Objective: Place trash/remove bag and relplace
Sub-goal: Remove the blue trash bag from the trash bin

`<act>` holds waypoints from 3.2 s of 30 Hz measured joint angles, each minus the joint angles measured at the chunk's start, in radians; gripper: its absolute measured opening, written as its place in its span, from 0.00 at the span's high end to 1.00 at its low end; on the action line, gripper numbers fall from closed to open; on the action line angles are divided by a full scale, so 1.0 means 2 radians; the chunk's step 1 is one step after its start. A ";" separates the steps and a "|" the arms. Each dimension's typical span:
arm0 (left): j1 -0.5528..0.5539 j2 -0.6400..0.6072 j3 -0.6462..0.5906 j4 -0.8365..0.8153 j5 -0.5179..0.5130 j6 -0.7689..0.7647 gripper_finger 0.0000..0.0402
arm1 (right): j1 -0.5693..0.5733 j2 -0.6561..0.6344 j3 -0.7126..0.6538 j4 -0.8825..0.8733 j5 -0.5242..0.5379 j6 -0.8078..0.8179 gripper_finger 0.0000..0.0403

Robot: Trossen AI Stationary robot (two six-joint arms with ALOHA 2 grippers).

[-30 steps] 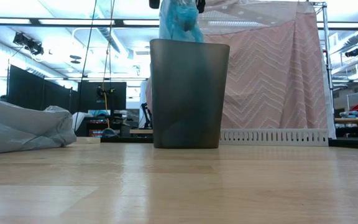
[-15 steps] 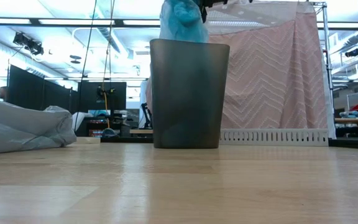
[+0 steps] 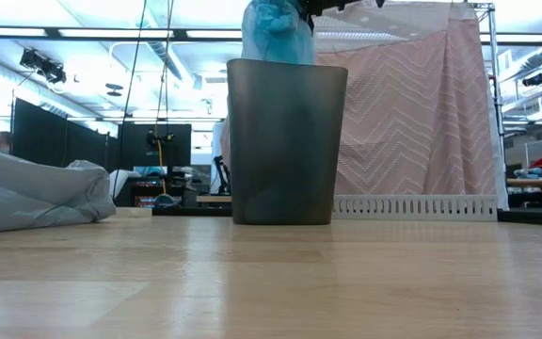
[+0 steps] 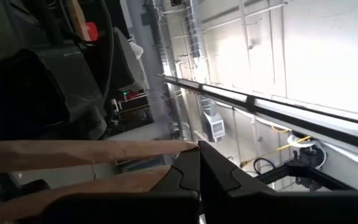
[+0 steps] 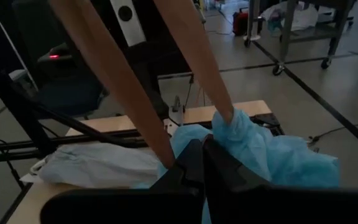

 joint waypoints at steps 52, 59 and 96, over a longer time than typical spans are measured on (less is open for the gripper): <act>0.053 0.014 0.000 -0.064 -0.053 0.220 0.99 | -0.050 -0.066 0.000 0.136 0.028 0.092 1.00; 0.053 0.028 0.000 -0.060 -0.053 0.219 0.99 | -0.053 -0.066 0.000 0.147 0.032 0.092 1.00; 0.067 0.099 0.000 -0.047 -0.032 0.238 0.99 | -0.005 -0.066 0.000 0.200 0.031 0.132 1.00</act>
